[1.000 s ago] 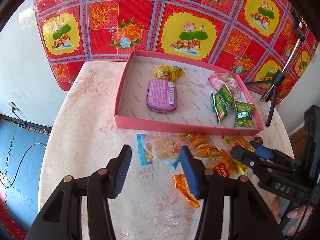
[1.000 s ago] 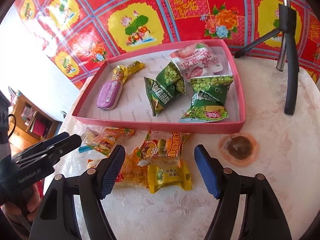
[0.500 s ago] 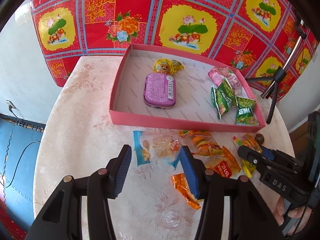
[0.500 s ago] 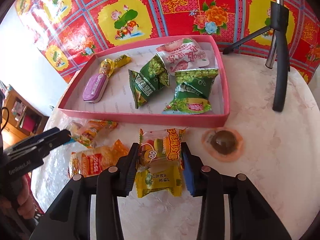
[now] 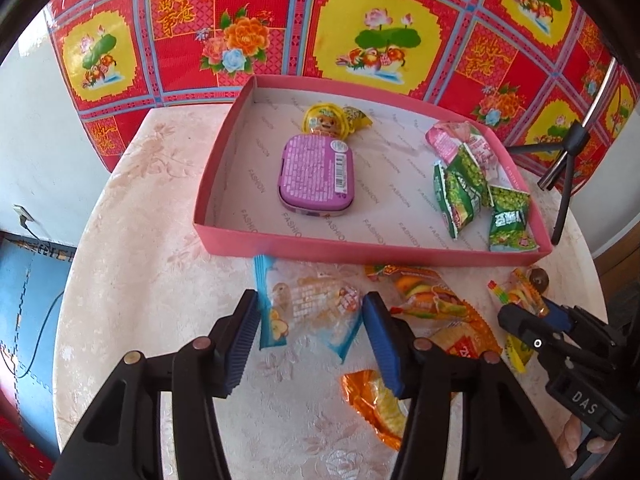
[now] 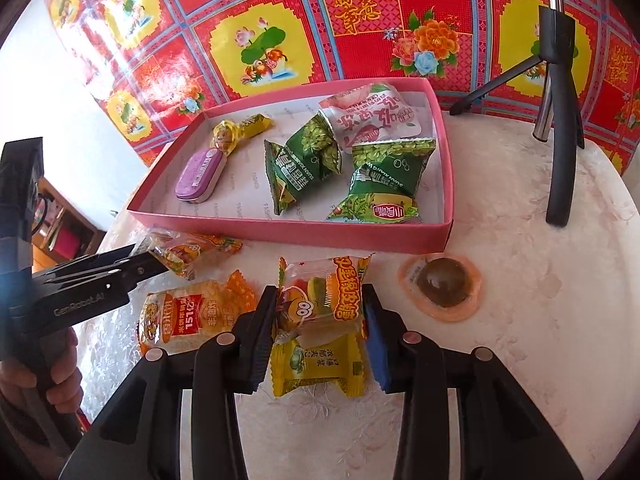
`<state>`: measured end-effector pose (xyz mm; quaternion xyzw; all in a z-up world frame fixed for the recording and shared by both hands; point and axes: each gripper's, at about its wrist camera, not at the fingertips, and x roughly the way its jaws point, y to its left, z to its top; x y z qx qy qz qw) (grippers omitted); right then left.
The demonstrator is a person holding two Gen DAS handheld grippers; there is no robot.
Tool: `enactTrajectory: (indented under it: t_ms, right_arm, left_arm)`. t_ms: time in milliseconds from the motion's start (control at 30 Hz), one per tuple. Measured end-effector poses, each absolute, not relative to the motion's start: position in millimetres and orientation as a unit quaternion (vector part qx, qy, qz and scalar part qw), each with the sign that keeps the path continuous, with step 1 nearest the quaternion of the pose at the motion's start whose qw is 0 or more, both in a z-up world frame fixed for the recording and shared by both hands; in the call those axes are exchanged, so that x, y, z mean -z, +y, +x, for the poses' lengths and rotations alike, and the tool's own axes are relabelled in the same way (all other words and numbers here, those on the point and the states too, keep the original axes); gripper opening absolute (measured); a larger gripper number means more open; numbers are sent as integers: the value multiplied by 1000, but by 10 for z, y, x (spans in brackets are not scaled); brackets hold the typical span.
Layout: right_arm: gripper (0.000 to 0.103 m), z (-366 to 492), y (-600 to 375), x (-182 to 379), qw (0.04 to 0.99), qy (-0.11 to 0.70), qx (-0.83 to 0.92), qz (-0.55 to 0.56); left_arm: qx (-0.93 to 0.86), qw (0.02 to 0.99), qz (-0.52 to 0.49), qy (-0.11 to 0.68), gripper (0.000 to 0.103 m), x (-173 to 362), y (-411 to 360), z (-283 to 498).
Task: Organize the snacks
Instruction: 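Grasp the yellow snack pack with the right gripper while the left grasps the clear blue-strip bag, then carry both held snacks over the pink box and open the right gripper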
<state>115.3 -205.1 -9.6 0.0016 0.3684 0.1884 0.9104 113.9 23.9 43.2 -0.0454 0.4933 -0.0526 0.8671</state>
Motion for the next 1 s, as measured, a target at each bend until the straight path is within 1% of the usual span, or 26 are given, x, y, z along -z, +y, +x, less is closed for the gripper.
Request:
enactTrajectory:
  t_ms: [200, 267, 300, 400, 567, 800, 1000]
  right_arm:
    - [41, 1147, -2063, 98, 912, 362, -194, -1]
    - [41, 1142, -2073, 99, 912, 361, -195, 1]
    - [41, 1139, -2079, 99, 912, 361, -196, 3]
    - [41, 1129, -2083, 100, 912, 361, -196, 3]
    - [41, 1123, -2075, 92, 912, 361, -192, 1]
    - [39, 1124, -2149, 69, 907, 373, -194, 30]
    - [39, 1019, -2158, -52, 912, 359, -197, 29]
  left_arm:
    - [47, 871, -38, 487, 56, -422, 216, 1126]
    - [47, 872, -37, 487, 50, -423, 217, 1117]
    - [47, 871, -36, 487, 43, -425, 216, 1111]
    - [49, 870, -38, 489, 38, -427, 225, 1097]
    - [54, 871, -42, 487, 37, -468, 243, 1025]
    - [65, 879, -44, 471, 37, -613, 242, 919]
    - [73, 886, -48, 456, 37, -750, 238, 882]
